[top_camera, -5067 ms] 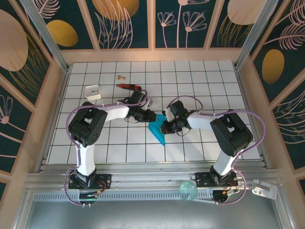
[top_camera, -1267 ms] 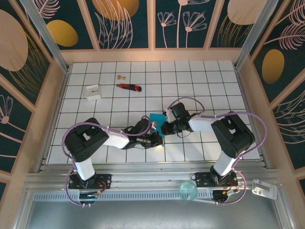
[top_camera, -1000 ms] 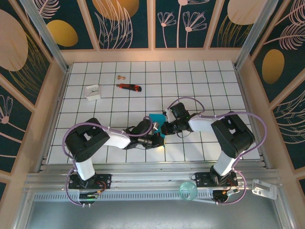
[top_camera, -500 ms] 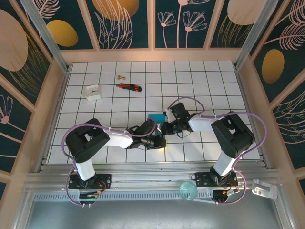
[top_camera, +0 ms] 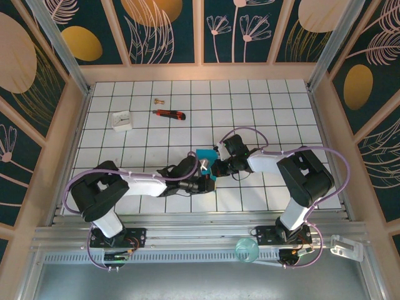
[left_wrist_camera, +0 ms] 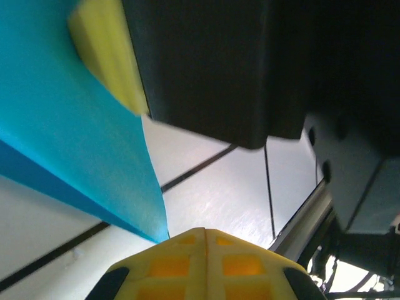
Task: Fold a paper plane with a square sheet of paper (pick it up from the middle)
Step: Third fold the triangle at the center of the table.
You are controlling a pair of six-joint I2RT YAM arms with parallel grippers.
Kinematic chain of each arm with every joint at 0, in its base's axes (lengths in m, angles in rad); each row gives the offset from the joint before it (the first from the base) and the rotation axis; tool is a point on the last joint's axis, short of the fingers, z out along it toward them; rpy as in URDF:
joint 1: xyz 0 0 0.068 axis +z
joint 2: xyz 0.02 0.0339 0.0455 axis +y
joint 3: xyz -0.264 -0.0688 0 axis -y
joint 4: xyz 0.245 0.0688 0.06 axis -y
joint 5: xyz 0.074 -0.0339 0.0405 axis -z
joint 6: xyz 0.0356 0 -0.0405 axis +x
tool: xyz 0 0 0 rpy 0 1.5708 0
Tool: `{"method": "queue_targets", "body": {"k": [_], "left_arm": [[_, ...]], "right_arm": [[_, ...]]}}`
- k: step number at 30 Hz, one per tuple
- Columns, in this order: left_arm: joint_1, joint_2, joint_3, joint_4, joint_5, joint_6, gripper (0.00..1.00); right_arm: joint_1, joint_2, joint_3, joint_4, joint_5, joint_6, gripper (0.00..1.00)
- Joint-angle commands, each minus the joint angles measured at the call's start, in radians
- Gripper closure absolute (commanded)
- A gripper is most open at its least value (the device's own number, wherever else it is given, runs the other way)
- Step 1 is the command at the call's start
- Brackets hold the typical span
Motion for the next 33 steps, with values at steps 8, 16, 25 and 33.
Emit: {"method": "queue_targets", "body": {"k": [8, 16, 25, 33], "left_arm": [[0.023, 0.090, 0.051, 0.015, -0.027, 0.000, 1.00], [0.015, 0.141, 0.085, -0.121, -0.049, 0.066, 1.00], [-0.026, 0.156, 0.081, -0.184, -0.085, 0.087, 1.00], [-0.066, 0.127, 0.041, -0.157, -0.081, 0.063, 1.00]], "right_arm": [[0.012, 0.067, -0.057, -0.149, 0.101, 0.000, 1.00], [0.011, 0.062, -0.059, -0.151, 0.104, 0.001, 1.00], [0.013, 0.062, -0.059, -0.155, 0.108, 0.003, 1.00], [0.012, 0.065, -0.059, -0.154, 0.109, 0.003, 1.00]]}}
